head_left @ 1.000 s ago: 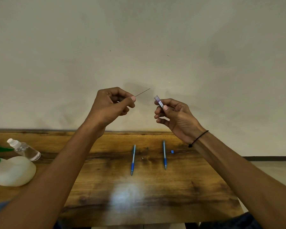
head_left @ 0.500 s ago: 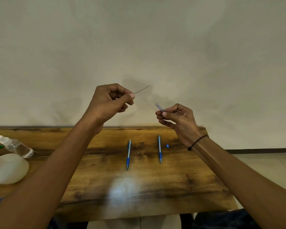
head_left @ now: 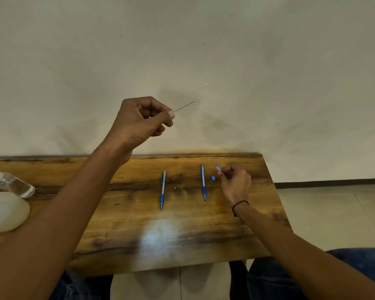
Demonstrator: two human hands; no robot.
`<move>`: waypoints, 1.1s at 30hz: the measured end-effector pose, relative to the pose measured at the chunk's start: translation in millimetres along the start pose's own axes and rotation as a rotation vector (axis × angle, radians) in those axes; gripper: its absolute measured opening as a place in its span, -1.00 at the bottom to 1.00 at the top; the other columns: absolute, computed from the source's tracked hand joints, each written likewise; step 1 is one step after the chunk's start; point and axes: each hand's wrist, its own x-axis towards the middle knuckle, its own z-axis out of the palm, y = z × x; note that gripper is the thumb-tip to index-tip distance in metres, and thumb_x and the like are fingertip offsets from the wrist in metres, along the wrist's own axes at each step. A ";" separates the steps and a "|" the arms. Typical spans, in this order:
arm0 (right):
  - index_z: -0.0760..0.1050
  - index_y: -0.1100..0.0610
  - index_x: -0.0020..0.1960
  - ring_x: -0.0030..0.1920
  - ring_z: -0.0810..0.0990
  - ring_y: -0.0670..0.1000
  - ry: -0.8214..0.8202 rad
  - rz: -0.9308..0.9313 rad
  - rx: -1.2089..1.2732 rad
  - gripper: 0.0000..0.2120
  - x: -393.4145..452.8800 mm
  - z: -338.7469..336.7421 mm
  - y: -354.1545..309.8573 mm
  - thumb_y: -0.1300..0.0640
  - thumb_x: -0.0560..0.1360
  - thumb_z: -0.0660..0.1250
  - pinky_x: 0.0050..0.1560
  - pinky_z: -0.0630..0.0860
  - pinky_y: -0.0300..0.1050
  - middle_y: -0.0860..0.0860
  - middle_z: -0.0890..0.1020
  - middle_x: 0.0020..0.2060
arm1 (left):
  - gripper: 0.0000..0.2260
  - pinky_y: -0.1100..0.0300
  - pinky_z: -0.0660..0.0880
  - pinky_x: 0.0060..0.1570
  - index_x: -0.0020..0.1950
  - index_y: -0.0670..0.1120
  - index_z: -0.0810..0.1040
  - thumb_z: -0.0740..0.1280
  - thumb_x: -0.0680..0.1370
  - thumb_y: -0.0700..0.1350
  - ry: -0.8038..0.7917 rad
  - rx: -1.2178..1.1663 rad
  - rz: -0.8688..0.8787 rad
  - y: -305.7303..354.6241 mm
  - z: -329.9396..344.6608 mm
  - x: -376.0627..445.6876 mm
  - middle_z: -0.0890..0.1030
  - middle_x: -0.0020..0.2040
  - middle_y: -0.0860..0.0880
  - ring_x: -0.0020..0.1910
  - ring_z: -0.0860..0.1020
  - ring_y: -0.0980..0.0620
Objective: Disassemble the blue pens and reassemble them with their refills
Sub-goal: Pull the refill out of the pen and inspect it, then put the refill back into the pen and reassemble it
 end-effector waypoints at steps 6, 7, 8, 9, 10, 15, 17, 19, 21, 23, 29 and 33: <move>0.67 0.15 -0.06 -0.01 0.66 0.16 -0.050 0.117 -0.120 -0.92 -3.4 9.9 20.3 0.17 0.51 0.54 -0.05 0.66 0.14 0.11 0.71 -0.10 | -0.98 0.22 0.67 -0.15 -0.04 -0.05 0.73 0.51 0.58 -0.12 -0.013 0.011 0.010 -1.1 0.9 0.8 0.76 -0.19 -0.03 -0.26 0.66 0.12; 0.67 0.15 -0.06 -0.01 0.67 0.16 -0.064 0.126 -0.138 -0.93 -4.4 11.2 21.7 0.19 0.51 0.54 -0.04 0.66 0.14 0.11 0.71 -0.09 | -0.98 0.21 0.67 -0.15 -0.04 -0.05 0.73 0.51 0.57 -0.12 -0.014 0.010 0.009 -1.5 1.1 1.2 0.76 -0.19 -0.03 -0.26 0.65 0.12; 0.66 0.16 -0.06 -0.02 0.67 0.15 -0.074 0.134 -0.154 -0.94 -5.5 12.5 22.5 0.20 0.51 0.53 -0.04 0.67 0.15 0.11 0.71 -0.09 | -0.98 0.21 0.66 -0.15 -0.04 -0.05 0.74 0.51 0.57 -0.12 -0.016 0.008 0.007 -2.1 1.2 1.4 0.76 -0.19 -0.04 -0.27 0.65 0.12; 0.67 0.16 -0.06 -0.02 0.68 0.15 -0.078 0.137 -0.166 -0.94 -6.7 13.8 23.0 0.21 0.51 0.53 -0.04 0.67 0.15 0.12 0.71 -0.08 | -0.97 0.21 0.66 -0.15 -0.04 -0.06 0.74 0.51 0.57 -0.12 -0.018 0.007 0.005 -2.7 1.5 1.7 0.76 -0.19 -0.04 -0.27 0.65 0.12; 0.67 0.16 -0.07 -0.02 0.67 0.15 -0.077 0.134 -0.174 -0.95 -8.0 15.2 23.5 0.22 0.50 0.53 -0.04 0.67 0.15 0.12 0.71 -0.07 | -0.97 0.21 0.66 -0.15 -0.04 -0.06 0.74 0.52 0.57 -0.12 -0.019 0.005 0.003 -3.2 1.7 1.9 0.76 -0.19 -0.05 -0.27 0.64 0.12; 0.65 0.16 -0.06 0.05 0.62 0.14 -0.067 0.108 -0.202 -0.97 -10.2 20.0 21.7 0.24 0.53 0.49 0.03 0.63 0.13 0.12 0.64 0.04 | -0.96 0.17 0.67 -0.13 -0.04 -0.07 0.74 0.52 0.57 -0.12 -0.023 -0.003 -0.002 -5.4 3.1 2.4 0.76 -0.18 -0.07 -0.27 0.64 0.11; 0.65 0.16 -0.08 0.03 0.61 0.14 -0.064 0.110 -0.221 -0.97 -10.3 21.3 19.6 0.24 0.54 0.48 0.01 0.62 0.12 0.11 0.62 0.03 | -0.97 0.18 0.66 -0.14 -0.05 -0.06 0.74 0.52 0.57 -0.12 -0.028 0.001 -0.002 -6.1 3.5 2.5 0.76 -0.18 -0.06 -0.27 0.64 0.11; 0.61 0.15 -0.13 0.00 0.61 0.16 -0.056 0.128 -0.233 -0.91 -9.9 21.8 17.5 0.24 0.54 0.49 -0.03 0.61 0.13 0.11 0.62 -0.01 | -0.98 0.20 0.65 -0.16 -0.06 -0.05 0.73 0.52 0.57 -0.12 -0.033 -0.002 -0.007 -6.7 4.6 2.7 0.76 -0.19 -0.06 -0.28 0.63 0.13; 0.59 0.14 -0.15 -0.01 0.61 0.17 -0.055 0.160 -0.230 -0.87 -9.3 20.9 15.6 0.23 0.53 0.50 -0.05 0.61 0.12 0.12 0.62 -0.01 | -0.97 0.22 0.65 -0.17 -0.07 -0.04 0.74 0.52 0.57 -0.12 -0.028 -0.016 -0.027 -7.9 6.7 2.0 0.76 -0.19 -0.05 -0.30 0.62 0.15; 0.60 0.14 -0.10 0.03 0.62 0.17 -0.055 0.196 -0.209 -0.91 -8.9 19.0 13.8 0.22 0.53 0.50 -0.02 0.60 0.10 0.11 0.64 0.01 | -0.97 0.23 0.65 -0.19 -0.06 -0.04 0.74 0.52 0.57 -0.11 -0.005 -0.066 -0.078 -10.6 11.0 -0.6 0.76 -0.19 -0.04 -0.31 0.62 0.14; 0.62 0.21 0.16 0.14 0.62 0.19 -0.030 0.333 -0.073 -0.82 -8.1 15.1 -0.5 0.18 0.59 0.45 0.08 0.58 0.13 0.16 0.66 0.10 | -0.96 0.27 0.59 -0.32 0.00 -0.08 0.72 0.49 0.58 -0.14 0.089 -0.339 -0.381 -32.6 46.3 -14.6 0.76 -0.20 -0.02 -0.33 0.59 0.13; 0.67 0.19 0.10 0.06 0.65 0.13 -0.020 0.344 0.063 -0.86 -15.0 16.2 -19.9 0.21 0.56 0.48 0.04 0.59 0.01 0.12 0.71 0.01 | -0.93 0.25 0.57 -0.28 0.08 -0.08 0.69 0.44 0.61 -0.16 0.184 -0.410 -0.499 -54.6 70.6 -16.9 0.76 -0.22 0.00 -0.24 0.61 0.10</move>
